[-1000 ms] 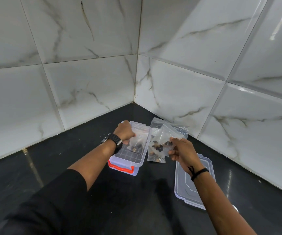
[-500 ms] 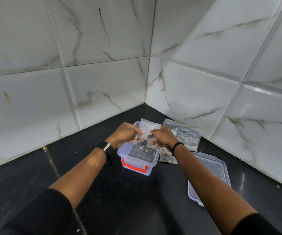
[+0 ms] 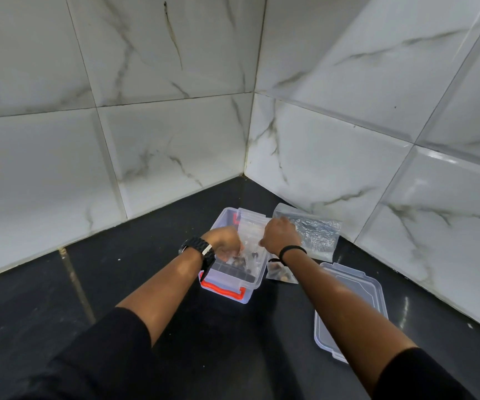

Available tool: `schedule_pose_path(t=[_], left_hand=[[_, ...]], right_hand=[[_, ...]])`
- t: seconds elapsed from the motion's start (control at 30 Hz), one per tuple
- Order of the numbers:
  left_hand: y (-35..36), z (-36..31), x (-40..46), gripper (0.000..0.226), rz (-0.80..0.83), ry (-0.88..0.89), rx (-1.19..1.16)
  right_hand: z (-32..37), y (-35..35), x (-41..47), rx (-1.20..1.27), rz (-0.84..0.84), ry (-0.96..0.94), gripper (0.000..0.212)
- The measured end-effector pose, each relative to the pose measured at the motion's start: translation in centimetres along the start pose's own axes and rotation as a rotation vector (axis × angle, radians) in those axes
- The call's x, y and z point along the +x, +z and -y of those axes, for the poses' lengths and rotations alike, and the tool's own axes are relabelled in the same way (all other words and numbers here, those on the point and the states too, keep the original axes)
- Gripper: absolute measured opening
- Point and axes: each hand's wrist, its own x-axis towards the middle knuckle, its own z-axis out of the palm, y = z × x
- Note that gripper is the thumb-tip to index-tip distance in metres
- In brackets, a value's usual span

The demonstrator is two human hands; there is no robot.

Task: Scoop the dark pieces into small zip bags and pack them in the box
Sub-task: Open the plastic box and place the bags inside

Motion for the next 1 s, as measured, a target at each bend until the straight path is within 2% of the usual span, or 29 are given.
schedule_pose_path(t=[0.13, 0.23, 0.3, 0.4, 0.5, 0.63, 0.73, 0.8, 0.9, 1.0], left_hand=[[0.2, 0.1, 0.0, 0.034, -0.018, -0.005, 0.027], [0.4, 0.3, -0.4, 0.028, -0.074, 0.043, 0.082], [0.5, 0.6, -1.1, 0.026, -0.148, 0.103, 0.104], [0.8, 1.0, -2.9, 0.024, -0.284, 0.208, -0.039], [1.9, 1.3, -5.4, 0.023, -0.423, 0.304, -0.153], [4.2, -0.1, -8.9, 0.022, -0.592, 0.468, -0.339], [7.8, -1.6, -10.2, 0.019, -0.512, 0.574, -0.369], [10.8, -1.9, -10.0, 0.02, -0.431, 0.596, -0.306], [15.0, -1.2, -8.7, 0.029, -0.355, 0.536, -0.164], [17.0, 0.0, -7.4, 0.041, -0.4, 0.433, 0.034]], right_hand=[[-0.2, 0.2, 0.2, 0.018, -0.069, 0.03, 0.039], [-0.5, 0.3, -0.2, 0.194, -0.118, 0.016, 0.037], [-1.2, 0.6, -0.9, 0.395, -0.193, 0.024, 0.037], [-2.6, 0.9, -2.6, 0.621, -0.283, 0.051, 0.029], [-4.6, 1.1, -4.0, 0.784, -0.242, 0.132, 0.028], [-6.6, 0.7, -4.7, 0.829, -0.202, 0.218, 0.017], [-7.6, 0.7, -5.1, 0.797, -0.187, 0.261, 0.01], [-8.0, 1.0, -5.3, 0.715, -0.175, 0.253, 0.018], [-8.6, 1.5, -5.1, 0.634, -0.143, 0.24, 0.026], [-9.0, 2.5, -4.3, 0.588, -0.099, 0.234, 0.031]])
